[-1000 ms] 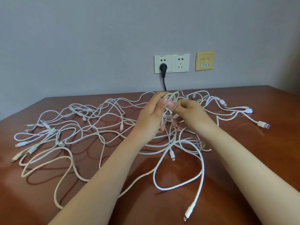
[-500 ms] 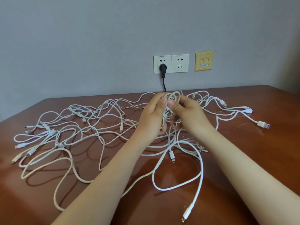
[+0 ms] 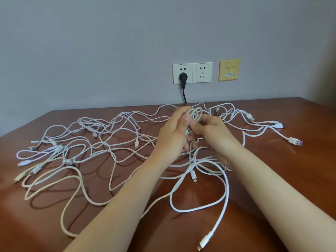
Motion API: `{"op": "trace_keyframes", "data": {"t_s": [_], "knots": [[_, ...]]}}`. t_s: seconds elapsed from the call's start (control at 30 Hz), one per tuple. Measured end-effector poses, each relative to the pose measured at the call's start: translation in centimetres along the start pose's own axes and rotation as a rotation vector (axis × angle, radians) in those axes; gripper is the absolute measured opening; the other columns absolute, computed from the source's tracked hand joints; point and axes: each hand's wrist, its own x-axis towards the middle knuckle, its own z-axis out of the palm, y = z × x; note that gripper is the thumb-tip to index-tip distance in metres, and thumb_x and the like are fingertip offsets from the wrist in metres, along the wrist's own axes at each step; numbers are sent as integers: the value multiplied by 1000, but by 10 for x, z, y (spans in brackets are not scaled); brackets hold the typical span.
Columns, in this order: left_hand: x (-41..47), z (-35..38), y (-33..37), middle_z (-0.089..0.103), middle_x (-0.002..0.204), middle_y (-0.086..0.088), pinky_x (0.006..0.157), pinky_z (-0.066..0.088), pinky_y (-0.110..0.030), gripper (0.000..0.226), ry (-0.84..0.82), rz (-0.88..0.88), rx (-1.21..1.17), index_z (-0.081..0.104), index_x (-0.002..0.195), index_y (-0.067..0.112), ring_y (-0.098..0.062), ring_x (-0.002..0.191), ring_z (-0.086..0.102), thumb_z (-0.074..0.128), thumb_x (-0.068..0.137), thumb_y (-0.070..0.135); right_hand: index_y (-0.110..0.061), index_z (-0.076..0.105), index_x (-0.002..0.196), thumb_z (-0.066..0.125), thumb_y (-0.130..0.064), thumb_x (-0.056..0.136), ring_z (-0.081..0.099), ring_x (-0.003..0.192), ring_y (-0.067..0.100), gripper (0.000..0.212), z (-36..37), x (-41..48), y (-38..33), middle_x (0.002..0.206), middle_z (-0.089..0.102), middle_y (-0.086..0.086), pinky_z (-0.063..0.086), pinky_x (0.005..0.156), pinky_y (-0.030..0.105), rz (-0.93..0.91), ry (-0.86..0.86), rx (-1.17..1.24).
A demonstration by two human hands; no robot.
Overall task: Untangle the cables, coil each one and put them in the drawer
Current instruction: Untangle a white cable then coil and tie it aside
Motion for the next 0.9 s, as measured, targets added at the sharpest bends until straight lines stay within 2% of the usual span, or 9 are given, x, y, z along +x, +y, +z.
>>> {"op": "trace_keyframes", "data": {"t_s": [0.13, 0.33, 0.53, 0.6, 0.67, 0.7, 0.77, 0.83, 0.9], "knots": [[-3, 0, 3, 59, 86, 13, 46, 40, -11, 30, -11, 67, 131, 46, 127, 33, 0, 43, 50, 33, 101, 32, -6, 59, 100, 50, -17, 96, 56, 49, 4, 14, 0, 0, 0, 70, 54, 4, 49, 46, 18, -3, 24, 45], [-6, 5, 10, 54, 67, 7, 44, 39, -8, 36, 5, 27, 156, 35, 135, 25, 6, 43, 52, 34, 100, 29, -8, 56, 84, 43, -13, 98, 55, 39, 7, 19, -1, -4, -5, 56, 53, 1, 48, 42, 18, -2, 23, 97], [-5, 4, 8, 51, 57, 7, 43, 37, -8, 38, 23, 12, 239, 32, 135, 26, 1, 42, 51, 31, 99, 37, -6, 57, 92, 47, -15, 97, 53, 41, 7, 14, 0, 0, -3, 74, 52, 10, 49, 43, 20, -37, 45, 36], [-4, 3, 6, 51, 59, 7, 44, 37, -9, 39, 22, 10, 282, 33, 135, 27, -2, 46, 50, 29, 99, 40, -6, 59, 89, 49, -16, 96, 52, 43, 9, 16, -1, 2, -1, 71, 53, 9, 51, 47, 24, -64, 71, -6], [-4, 1, 6, 51, 63, 8, 46, 37, -9, 39, 14, 22, 287, 35, 134, 28, -2, 50, 51, 29, 98, 42, 3, 59, 93, 51, -18, 95, 51, 50, 13, 23, -2, 3, 1, 71, 53, 10, 52, 54, 29, -62, 100, -19], [-3, 1, 6, 53, 66, 8, 49, 39, -11, 39, 13, 29, 280, 35, 134, 29, -3, 51, 51, 30, 98, 42, 6, 59, 94, 51, -18, 95, 51, 51, 13, 25, -2, 2, 2, 70, 52, 9, 52, 54, 28, -47, 102, 5], [-2, 1, 4, 57, 78, 6, 60, 46, -19, 40, 20, 27, 243, 36, 136, 30, -3, 54, 53, 31, 98, 42, -1, 62, 88, 52, -17, 94, 53, 47, 8, 20, -2, 1, 0, 62, 53, 2, 52, 49, 20, -8, 86, 95], [1, 3, 1, 59, 81, 3, 62, 48, -27, 35, 25, -10, 166, 43, 130, 29, -6, 53, 53, 32, 99, 40, -8, 61, 81, 54, -15, 93, 53, 43, 5, 16, -3, -1, -3, 56, 54, -1, 50, 46, 17, 32, 55, 180], [3, 5, -3, 56, 65, 3, 53, 42, -26, 26, 33, -62, 38, 54, 105, 24, -9, 48, 50, 33, 100, 36, -7, 61, 82, 54, -9, 92, 55, 44, 6, 12, -5, -1, -7, 56, 56, 1, 51, 49, 16, 54, -6, 215]]}}
